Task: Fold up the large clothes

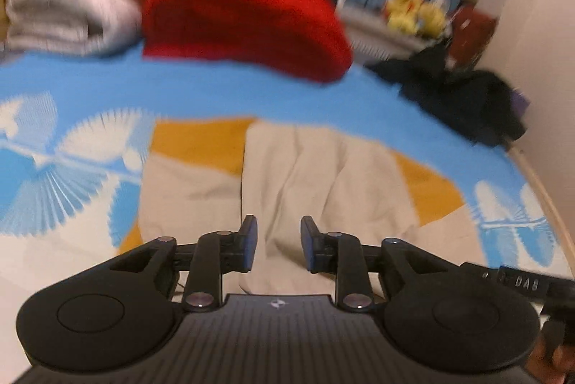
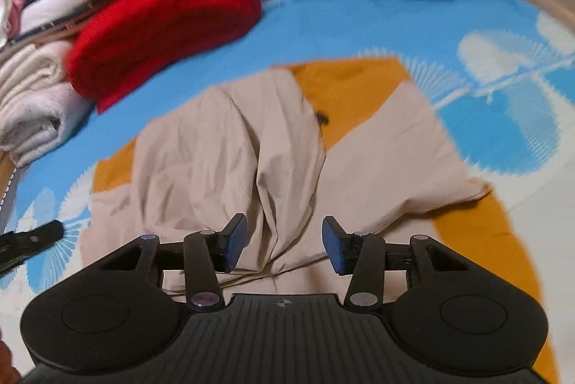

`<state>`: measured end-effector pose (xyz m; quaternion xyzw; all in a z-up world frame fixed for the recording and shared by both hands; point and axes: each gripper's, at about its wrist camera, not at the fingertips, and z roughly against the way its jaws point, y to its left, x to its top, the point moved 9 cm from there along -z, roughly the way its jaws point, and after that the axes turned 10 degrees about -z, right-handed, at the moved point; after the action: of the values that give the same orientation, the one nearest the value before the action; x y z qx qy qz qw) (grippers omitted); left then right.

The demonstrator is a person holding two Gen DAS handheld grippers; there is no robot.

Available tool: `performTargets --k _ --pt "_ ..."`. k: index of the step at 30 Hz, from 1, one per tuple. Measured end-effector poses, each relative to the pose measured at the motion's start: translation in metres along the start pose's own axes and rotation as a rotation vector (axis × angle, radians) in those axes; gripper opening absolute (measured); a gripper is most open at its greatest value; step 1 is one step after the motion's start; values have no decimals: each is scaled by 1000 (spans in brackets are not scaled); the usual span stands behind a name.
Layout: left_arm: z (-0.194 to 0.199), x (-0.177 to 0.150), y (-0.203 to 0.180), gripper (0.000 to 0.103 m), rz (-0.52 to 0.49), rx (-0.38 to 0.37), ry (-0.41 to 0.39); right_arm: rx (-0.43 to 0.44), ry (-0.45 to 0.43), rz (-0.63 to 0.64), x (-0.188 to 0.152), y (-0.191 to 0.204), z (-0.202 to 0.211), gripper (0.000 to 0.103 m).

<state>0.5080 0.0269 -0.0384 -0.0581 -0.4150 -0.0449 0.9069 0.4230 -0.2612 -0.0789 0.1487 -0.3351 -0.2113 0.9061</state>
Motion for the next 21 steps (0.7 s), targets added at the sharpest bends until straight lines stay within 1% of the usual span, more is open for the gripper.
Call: performTargets --k 1,2,3,5,7,9,11,12,14,16,18,19,20,21 --pt "16 1 -4 31 -21 2 -33 8 -28 16 3 1 16 48" --pt "40 -1 -8 36 -52 12 -73 18 -59 34 5 4 32 48" --pt "59 -5 -7 45 -67 26 -95 27 -87 49 6 6 49 48" --pt "96 -12 -6 50 -64 34 -128 43 -156 62 7 3 94 48" --pt "141 -31 -3 50 -55 28 -160 46 -219 46 10 -11 134 48" --pt "180 -55 -6 50 -87 17 -179 66 -289 11 8 -34 188 48" --pt "215 -81 -12 50 -144 8 -196 71 -361 -2 0 -63 232 48" --pt "232 -96 -15 50 -176 4 -208 64 -396 -1 -4 -78 251 48" --pt "254 -123 -15 50 -213 -7 -223 24 -450 -9 -14 -115 282 48" --pt "268 -153 -10 49 -234 -4 -229 -2 -454 -32 -27 -148 294 48" --pt "276 -186 -1 46 -224 9 -209 -37 -444 -58 -44 -178 296 48" --pt "276 -203 5 44 -204 17 -177 -57 -430 -66 -53 -191 292 48" --pt "273 -218 13 39 -177 32 -123 -72 -402 -68 -65 -202 286 48" --pt "270 -226 19 37 -156 50 -74 -86 -363 -65 -76 -210 277 48"
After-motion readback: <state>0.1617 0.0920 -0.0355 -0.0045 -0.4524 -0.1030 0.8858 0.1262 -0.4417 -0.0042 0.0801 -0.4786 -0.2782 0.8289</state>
